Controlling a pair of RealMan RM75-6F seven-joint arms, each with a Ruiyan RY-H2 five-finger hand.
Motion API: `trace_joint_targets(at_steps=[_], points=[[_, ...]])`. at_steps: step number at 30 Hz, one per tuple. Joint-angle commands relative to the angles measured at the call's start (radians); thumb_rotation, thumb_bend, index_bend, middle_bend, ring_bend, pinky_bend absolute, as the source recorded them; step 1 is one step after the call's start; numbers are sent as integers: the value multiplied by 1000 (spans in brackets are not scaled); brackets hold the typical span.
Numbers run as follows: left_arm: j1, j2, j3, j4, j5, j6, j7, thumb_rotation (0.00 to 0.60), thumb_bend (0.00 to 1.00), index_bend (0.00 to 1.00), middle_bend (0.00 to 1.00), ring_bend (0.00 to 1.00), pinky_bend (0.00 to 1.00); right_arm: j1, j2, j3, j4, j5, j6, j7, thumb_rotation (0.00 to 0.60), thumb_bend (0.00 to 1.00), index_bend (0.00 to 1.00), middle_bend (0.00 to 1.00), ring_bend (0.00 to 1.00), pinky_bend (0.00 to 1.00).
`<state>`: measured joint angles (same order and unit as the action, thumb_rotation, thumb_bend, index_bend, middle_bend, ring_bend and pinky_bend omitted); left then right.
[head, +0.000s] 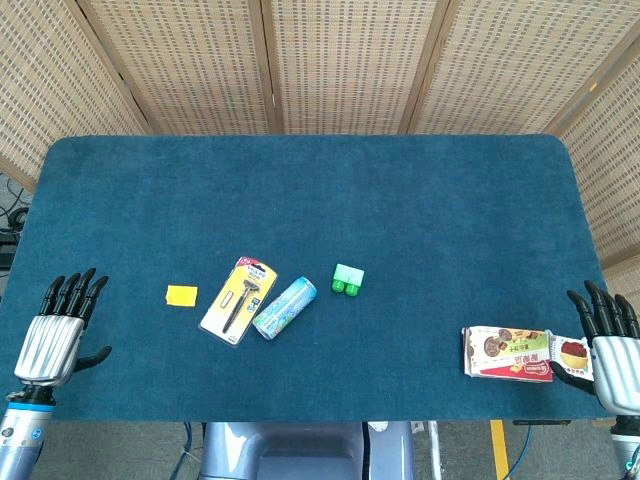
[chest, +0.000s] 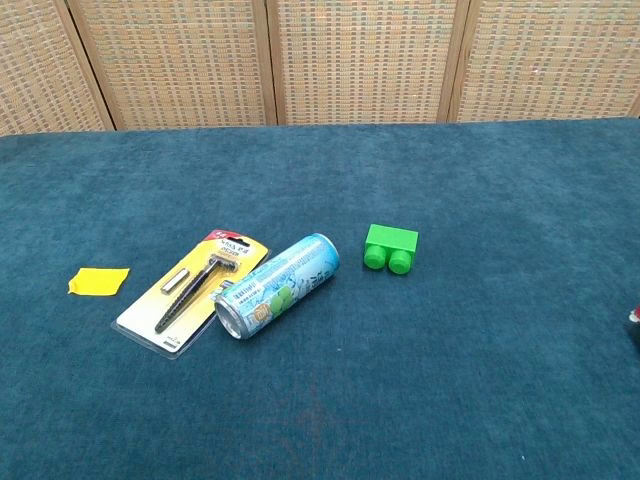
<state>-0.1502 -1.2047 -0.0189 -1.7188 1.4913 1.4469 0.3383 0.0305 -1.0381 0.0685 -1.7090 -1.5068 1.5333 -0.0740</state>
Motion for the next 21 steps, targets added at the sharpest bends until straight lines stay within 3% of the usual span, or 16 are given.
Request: trace_joint_targets(at_steps=[1, 21], points=[[0, -1, 0, 0, 0, -1, 2, 600, 125, 0, 0, 0, 0, 0, 0, 0, 1, 0, -1, 2, 600, 156, 93, 0, 0, 0], [-4, -6, -5, 11, -16, -19, -2, 600, 125, 0, 0, 0, 0, -2, 3, 0, -2, -3, 4, 4, 600, 156, 93, 0, 0, 0]])
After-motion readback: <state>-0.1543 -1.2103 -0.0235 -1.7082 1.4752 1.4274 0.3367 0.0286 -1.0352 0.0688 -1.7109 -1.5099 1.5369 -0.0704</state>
